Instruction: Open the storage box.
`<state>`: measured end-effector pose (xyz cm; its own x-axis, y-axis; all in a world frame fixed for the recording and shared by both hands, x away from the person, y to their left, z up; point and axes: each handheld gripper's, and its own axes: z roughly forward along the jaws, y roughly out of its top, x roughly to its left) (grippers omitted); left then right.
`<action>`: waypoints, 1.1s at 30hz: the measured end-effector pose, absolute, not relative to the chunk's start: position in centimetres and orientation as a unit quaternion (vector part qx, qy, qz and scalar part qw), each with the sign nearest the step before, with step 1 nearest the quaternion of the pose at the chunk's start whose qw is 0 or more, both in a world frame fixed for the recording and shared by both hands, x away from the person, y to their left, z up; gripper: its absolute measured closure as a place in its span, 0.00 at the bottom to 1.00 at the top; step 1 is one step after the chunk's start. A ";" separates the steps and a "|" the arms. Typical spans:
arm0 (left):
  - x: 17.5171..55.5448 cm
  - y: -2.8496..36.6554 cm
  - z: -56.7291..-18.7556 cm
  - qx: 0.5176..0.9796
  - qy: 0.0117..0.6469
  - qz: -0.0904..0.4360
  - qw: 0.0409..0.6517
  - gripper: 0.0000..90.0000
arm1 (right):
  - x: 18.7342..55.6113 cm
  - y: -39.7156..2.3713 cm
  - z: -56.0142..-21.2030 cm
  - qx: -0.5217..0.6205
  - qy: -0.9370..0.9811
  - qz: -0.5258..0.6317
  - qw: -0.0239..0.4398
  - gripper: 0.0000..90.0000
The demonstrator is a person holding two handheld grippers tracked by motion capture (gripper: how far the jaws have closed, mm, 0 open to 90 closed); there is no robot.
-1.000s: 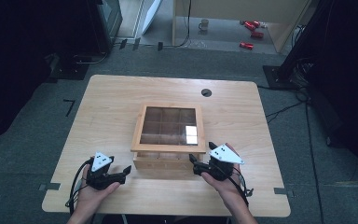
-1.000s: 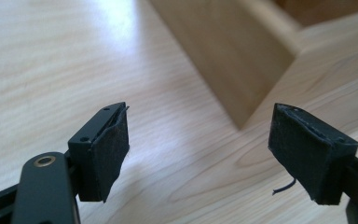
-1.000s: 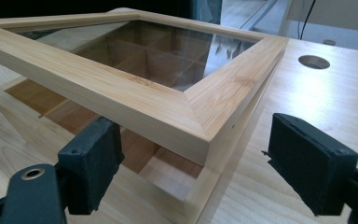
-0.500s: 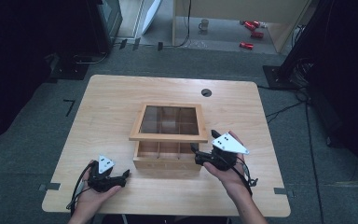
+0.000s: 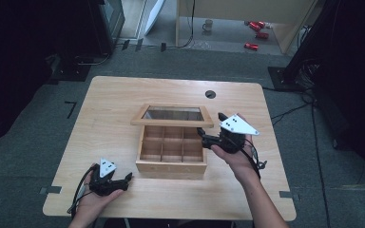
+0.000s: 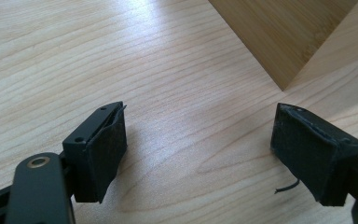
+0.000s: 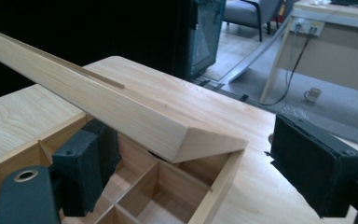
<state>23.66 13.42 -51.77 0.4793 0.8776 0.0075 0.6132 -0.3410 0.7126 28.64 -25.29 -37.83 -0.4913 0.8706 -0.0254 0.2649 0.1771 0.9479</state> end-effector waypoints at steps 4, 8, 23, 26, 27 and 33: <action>23.6 13.6 -51.8 0.794 0.467 0.202 0.332 0.22 | 29.8 -25.3 -37.8 0.389 0.711 0.500 0.304 0.22; 23.4 14.0 -51.8 0.795 0.465 0.200 0.333 0.23 | 30.7 -25.1 -38.0 0.381 0.717 0.501 0.300 0.33; 23.3 14.7 -51.7 0.796 0.463 0.191 0.341 0.24 | 32.8 -25.2 -37.7 0.361 0.708 0.526 0.304 0.49; 23.3 14.7 -51.8 0.796 0.463 0.191 0.341 0.24 | 33.3 -25.6 -37.5 0.351 0.713 0.525 0.303 0.53; 23.3 14.7 -51.8 0.796 0.463 0.192 0.341 0.23 | 33.4 -25.7 -37.5 0.349 0.714 0.526 0.302 0.54; 23.3 14.7 -51.8 0.796 0.462 0.191 0.341 0.23 | 34.0 -26.1 -37.3 0.338 0.718 0.523 0.310 0.59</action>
<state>23.33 14.73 -51.76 0.4995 0.8663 -0.0110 0.6053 -0.3399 0.7198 33.96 -26.09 -37.29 -0.5793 0.8101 -0.0910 0.1625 0.2241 0.9609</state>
